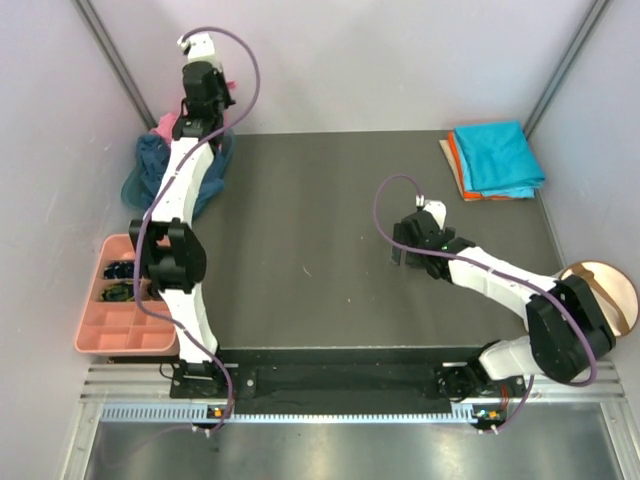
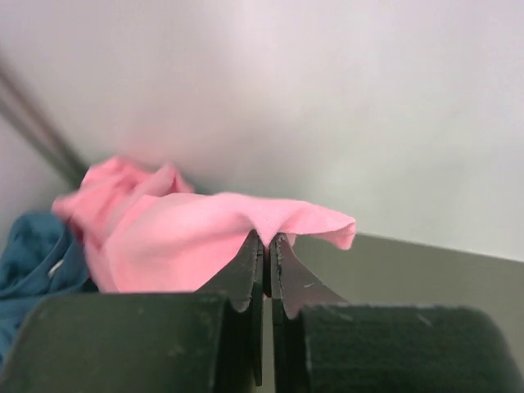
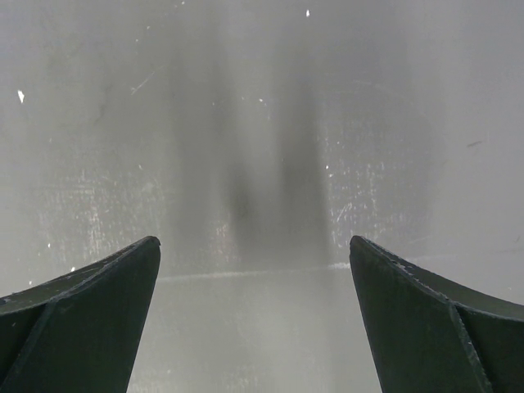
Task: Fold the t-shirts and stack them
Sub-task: Grab crumpled tshirt from bin with the left arm, then move the tshirt to the center of the board
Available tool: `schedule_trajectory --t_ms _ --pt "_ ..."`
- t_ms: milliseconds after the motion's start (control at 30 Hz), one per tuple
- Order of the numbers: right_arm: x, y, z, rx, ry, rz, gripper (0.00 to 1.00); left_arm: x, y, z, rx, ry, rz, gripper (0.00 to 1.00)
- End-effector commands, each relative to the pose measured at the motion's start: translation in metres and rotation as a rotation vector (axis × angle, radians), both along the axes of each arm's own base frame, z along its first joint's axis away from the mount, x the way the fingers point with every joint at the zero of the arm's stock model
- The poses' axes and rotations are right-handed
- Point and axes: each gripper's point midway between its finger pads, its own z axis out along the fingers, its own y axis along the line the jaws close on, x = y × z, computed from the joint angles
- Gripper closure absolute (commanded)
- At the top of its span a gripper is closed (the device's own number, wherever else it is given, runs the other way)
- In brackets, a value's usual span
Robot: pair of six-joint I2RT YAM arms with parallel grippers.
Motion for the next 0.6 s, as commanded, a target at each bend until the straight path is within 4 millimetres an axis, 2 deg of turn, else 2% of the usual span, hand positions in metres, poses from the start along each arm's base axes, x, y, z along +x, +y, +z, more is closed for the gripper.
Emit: schedule_trajectory --t_ms 0,100,200,300,433,467,500,533,567 --pt "0.004 0.008 0.019 0.061 -0.066 0.013 0.01 -0.047 -0.029 0.137 0.011 -0.279 -0.049 1.00" --pt "0.002 0.008 0.020 0.073 -0.073 0.015 0.01 -0.072 -0.045 0.178 0.001 -0.356 -0.093 1.00" --pt "0.000 0.008 0.021 0.082 -0.078 0.014 0.01 -0.097 -0.058 0.208 -0.027 -0.410 -0.152 1.00" --pt "-0.001 0.007 0.022 0.085 -0.081 0.005 0.01 -0.120 -0.074 0.227 -0.052 -0.444 -0.221 1.00" --pt "0.000 0.006 0.025 0.092 -0.094 -0.001 0.01 -0.146 -0.114 0.249 -0.071 -0.477 -0.350 1.00" --pt "0.000 0.006 0.026 0.091 -0.098 -0.002 0.01 -0.156 -0.120 0.266 -0.071 -0.508 -0.372 1.00" --pt "0.000 0.006 0.027 0.094 -0.098 -0.003 0.01 -0.161 -0.136 0.270 -0.072 -0.513 -0.420 1.00" --pt "0.000 0.006 0.027 0.096 -0.100 -0.006 0.01 -0.166 -0.143 0.274 -0.065 -0.510 -0.442 1.00" --pt "0.000 0.006 0.028 0.098 -0.101 -0.006 0.01 -0.174 -0.147 0.287 -0.068 -0.541 -0.461 1.00"
